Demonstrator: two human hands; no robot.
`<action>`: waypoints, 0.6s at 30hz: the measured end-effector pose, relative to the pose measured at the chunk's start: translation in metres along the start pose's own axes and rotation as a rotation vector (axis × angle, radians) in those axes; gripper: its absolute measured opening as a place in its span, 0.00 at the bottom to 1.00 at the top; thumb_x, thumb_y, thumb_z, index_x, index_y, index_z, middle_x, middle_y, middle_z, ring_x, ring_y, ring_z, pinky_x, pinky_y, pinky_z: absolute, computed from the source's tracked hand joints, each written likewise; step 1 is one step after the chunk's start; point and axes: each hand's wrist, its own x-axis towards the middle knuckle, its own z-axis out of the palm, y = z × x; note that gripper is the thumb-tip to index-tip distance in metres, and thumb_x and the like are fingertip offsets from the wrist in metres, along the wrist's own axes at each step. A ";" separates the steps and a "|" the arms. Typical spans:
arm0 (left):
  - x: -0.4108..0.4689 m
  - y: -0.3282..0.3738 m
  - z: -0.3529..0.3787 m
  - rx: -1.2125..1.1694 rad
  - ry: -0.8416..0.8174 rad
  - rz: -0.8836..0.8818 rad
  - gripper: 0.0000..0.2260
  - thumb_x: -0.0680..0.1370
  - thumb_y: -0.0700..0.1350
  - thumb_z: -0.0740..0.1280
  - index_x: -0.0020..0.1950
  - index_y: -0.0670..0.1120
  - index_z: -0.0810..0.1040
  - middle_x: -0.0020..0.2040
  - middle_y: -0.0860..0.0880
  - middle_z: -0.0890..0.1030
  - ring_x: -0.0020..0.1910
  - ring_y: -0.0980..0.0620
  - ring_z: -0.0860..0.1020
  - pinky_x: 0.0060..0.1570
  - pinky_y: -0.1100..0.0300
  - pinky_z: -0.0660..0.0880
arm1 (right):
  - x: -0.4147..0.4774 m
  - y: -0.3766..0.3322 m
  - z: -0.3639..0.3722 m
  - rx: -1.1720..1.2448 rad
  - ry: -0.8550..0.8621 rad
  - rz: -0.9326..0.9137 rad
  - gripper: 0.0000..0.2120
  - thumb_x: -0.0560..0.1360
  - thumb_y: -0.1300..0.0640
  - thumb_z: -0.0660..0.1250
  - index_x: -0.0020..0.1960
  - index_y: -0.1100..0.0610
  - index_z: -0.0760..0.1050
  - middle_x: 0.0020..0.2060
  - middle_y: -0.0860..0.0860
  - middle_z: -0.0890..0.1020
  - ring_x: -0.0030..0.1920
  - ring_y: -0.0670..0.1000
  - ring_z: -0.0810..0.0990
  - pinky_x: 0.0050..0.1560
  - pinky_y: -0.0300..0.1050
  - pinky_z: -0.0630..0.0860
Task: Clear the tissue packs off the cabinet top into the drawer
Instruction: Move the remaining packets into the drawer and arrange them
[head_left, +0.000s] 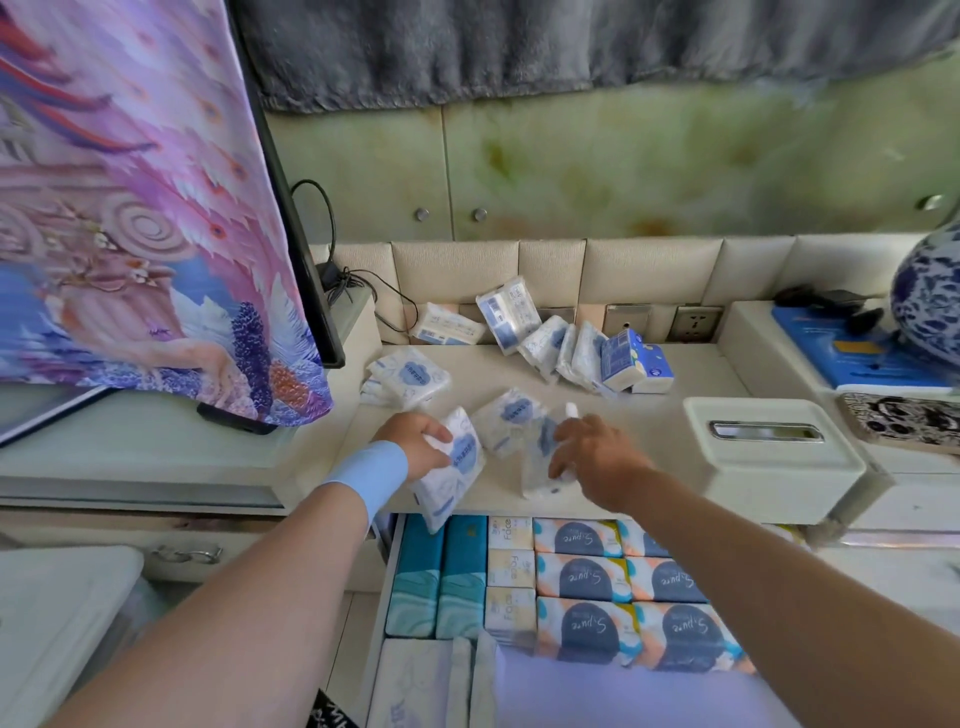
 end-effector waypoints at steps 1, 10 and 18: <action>-0.002 0.000 0.001 0.005 -0.003 0.010 0.11 0.74 0.41 0.73 0.53 0.52 0.77 0.65 0.47 0.74 0.58 0.46 0.76 0.51 0.60 0.72 | -0.008 0.005 0.007 0.051 -0.069 0.073 0.25 0.70 0.71 0.64 0.50 0.42 0.82 0.67 0.45 0.72 0.63 0.51 0.71 0.63 0.47 0.71; -0.016 0.001 0.012 0.249 -0.101 0.112 0.20 0.79 0.39 0.62 0.69 0.54 0.70 0.66 0.48 0.74 0.61 0.44 0.75 0.58 0.54 0.73 | -0.024 0.005 0.018 0.435 -0.058 0.529 0.17 0.76 0.66 0.60 0.57 0.49 0.78 0.58 0.54 0.77 0.41 0.51 0.77 0.37 0.40 0.72; -0.003 0.028 0.010 0.700 -0.170 0.177 0.24 0.80 0.39 0.55 0.71 0.61 0.69 0.69 0.49 0.73 0.65 0.43 0.72 0.64 0.55 0.65 | 0.013 -0.005 0.014 0.562 -0.090 0.854 0.27 0.75 0.40 0.67 0.61 0.62 0.73 0.44 0.54 0.78 0.43 0.53 0.77 0.45 0.45 0.74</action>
